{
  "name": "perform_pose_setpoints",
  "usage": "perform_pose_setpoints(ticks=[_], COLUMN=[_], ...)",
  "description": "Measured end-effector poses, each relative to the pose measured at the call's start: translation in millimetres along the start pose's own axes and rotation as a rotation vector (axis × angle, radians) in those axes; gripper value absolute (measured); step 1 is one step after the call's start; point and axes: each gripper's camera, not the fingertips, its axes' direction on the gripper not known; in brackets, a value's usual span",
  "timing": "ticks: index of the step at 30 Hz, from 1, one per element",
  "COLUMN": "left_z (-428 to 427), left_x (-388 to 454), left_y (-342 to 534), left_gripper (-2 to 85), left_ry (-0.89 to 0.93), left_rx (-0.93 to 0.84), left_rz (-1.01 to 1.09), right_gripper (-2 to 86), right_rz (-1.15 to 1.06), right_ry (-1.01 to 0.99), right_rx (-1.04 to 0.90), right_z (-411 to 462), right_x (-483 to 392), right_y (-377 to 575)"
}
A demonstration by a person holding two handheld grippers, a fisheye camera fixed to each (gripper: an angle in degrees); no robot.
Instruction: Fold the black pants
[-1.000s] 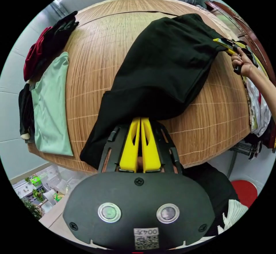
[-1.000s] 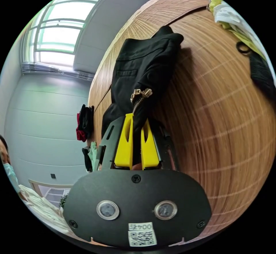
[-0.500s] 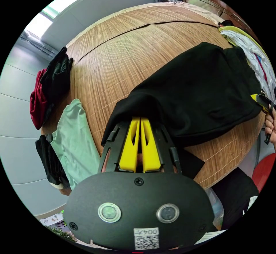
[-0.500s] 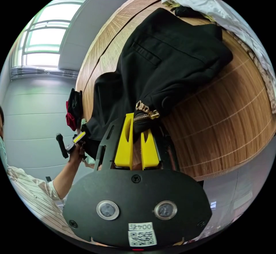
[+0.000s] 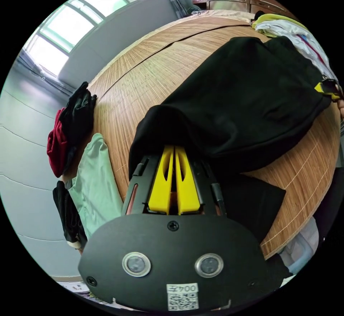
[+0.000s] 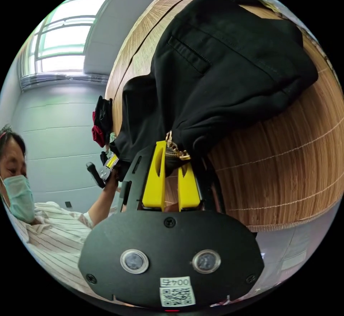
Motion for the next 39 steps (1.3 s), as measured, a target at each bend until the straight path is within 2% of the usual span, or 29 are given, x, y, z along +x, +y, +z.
perform_pose_setpoints(ticks=[5, 13, 15, 18, 20, 25, 29, 33, 37, 39], left_z=[-5, -3, -1, -12, -32, -74, -70, -45, -17, 5], left_x=[30, 38, 40, 22, 10, -12, -46, -80, -99, -108], left_y=[23, 54, 64, 77, 92, 155, 218, 264, 297, 320], left_gripper=[0.1, 0.1, 0.1, 0.1, 0.1, 0.4, 1.3, 4.4, 7.2, 7.9], left_ry=[-0.110, -0.120, -0.132, -0.064, -0.073, -0.121, -0.020, 0.189, 0.319, 0.445], left_rx=[0.025, 0.032, 0.035, 0.008, 0.025, 0.050, -0.010, -0.090, -0.132, -0.141], left_rz=[0.053, 0.052, 0.063, 0.013, -0.020, -0.037, -0.153, -0.313, -0.415, -0.507], right_gripper=[5.7, 6.2, 6.3, 5.9, 2.3, -0.4, -0.7, -0.6, -0.6, -0.6], right_rz=[-0.015, -0.097, -0.154, -0.315, -0.437, -0.539, -0.556, -0.518, -0.559, -0.591], right_ry=[-0.077, -0.081, -0.026, 0.219, 0.457, 0.835, 1.022, 0.997, 1.048, 1.078], right_rx=[-0.074, -0.136, -0.139, -0.181, -0.223, -0.283, -0.378, -0.437, -0.369, -0.329], right_z=[18, 30, 26, 26, 36, 72, 118, 156, 183, 194], right_x=[18, 16, 5, -32, -62, -73, -52, -29, -22, -18], right_y=[-12, -8, -4, 12, 32, 59, 64, 69, 93, 106])
